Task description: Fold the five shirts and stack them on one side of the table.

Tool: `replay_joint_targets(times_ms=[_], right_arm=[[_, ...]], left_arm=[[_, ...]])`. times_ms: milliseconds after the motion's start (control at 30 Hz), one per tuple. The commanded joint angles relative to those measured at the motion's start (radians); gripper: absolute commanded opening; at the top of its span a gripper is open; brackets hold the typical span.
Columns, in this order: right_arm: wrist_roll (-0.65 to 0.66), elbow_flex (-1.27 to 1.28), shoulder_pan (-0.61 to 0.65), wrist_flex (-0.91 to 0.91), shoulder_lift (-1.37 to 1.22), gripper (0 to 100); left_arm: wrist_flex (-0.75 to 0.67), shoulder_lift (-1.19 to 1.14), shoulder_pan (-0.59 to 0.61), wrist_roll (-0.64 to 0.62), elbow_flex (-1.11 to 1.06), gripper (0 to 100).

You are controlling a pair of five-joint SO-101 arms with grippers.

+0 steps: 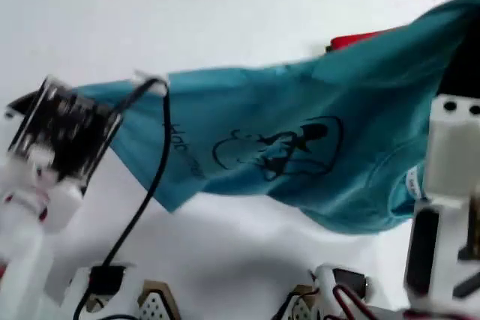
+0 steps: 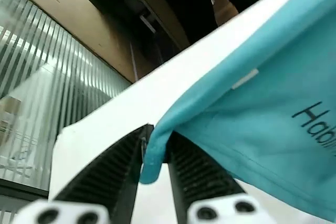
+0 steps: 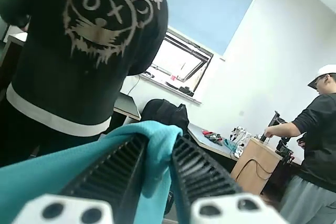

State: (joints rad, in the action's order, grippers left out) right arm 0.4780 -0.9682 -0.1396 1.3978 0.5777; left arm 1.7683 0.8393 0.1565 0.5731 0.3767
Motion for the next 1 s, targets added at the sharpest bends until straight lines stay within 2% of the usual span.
replay_joint_targets(times_ms=[0,367,500,600,767,967], right_arm=[[0.005,0.003,-0.004,0.024,0.056,1.8],[0.0,0.008,-0.004,0.05,0.193,1.8],[0.0,0.089,-0.002,0.05,0.147,1.8],[0.0,0.216,0.019,0.021,0.094,1.8],[0.009,0.512,0.11,-0.094,-0.007,1.8],[0.011,0.858,0.159,-0.372,-0.143,1.8]], left_arm=[[0.012,0.061,0.011,-0.014,0.018,3],[0.012,0.199,0.012,-0.014,0.015,3],[-0.012,0.167,0.011,-0.011,-0.105,3],[-0.084,0.106,0.011,-0.006,-0.272,3],[-0.282,-0.044,0.005,-0.006,-0.476,3],[-0.497,-0.371,0.008,-0.006,-0.487,3]])
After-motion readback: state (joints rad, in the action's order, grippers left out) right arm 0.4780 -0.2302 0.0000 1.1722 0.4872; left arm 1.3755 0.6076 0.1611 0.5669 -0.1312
